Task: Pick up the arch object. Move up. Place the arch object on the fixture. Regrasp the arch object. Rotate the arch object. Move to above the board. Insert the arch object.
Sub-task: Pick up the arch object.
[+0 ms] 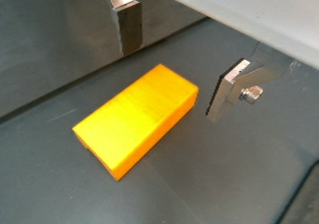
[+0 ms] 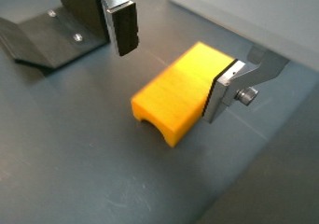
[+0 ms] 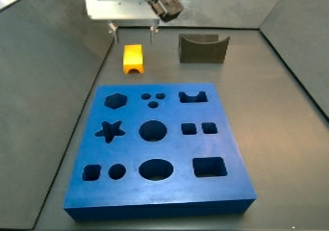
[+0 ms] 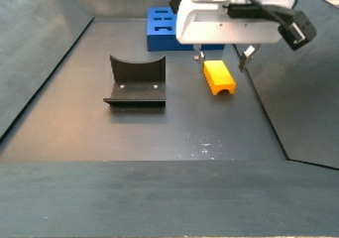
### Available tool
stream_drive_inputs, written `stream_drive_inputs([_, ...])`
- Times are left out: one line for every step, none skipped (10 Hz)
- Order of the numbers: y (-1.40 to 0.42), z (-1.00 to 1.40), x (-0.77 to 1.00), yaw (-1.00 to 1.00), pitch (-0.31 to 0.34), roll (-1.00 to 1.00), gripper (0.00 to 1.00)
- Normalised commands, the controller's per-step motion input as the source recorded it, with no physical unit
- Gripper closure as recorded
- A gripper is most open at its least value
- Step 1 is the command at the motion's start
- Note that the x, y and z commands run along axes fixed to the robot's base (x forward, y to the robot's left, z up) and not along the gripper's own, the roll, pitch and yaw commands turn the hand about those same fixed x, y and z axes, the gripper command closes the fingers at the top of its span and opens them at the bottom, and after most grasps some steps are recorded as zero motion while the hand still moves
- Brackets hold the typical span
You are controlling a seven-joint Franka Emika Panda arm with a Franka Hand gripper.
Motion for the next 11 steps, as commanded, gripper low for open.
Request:
stream_drive_inputs([0.0, -0.91, -0.29, 0.0, 0.0, 0.02, 0.0])
stream_drive_inputs([0.0, -0.85, -0.18, 0.0, -0.034, 0.01, 0.0])
stream_drive_inputs([0.0, -0.7, 0.0, 0.0, -0.147, 0.0, 0.0])
stream_drive_inputs([0.0, -0.68, 0.0, 0.0, -0.19, -0.01, 0.0])
stream_drive_inputs([0.0, -0.67, 0.0, 0.0, -0.18, 0.0, 0.0])
stream_drive_inputs([0.0, -0.27, 0.0, 0.0, -0.02, 0.01, 0.0])
stream_drive_inputs([0.0, 0.0, 0.0, 0.0, -0.026, 0.0, 0.0])
stream_drive_inputs([0.0, 0.0, 0.0, 0.0, 0.0, 0.0, 1.0])
stream_drive_inputs([0.0, 0.0, -0.02, 0.0, 0.0, 0.01, 1.0])
stream_drive_inputs([0.0, 0.0, 0.0, 0.0, 0.0, 0.0, 1.0])
stream_drive_inputs([0.0, 0.0, 0.0, 0.0, 0.0, 0.0, 1.0])
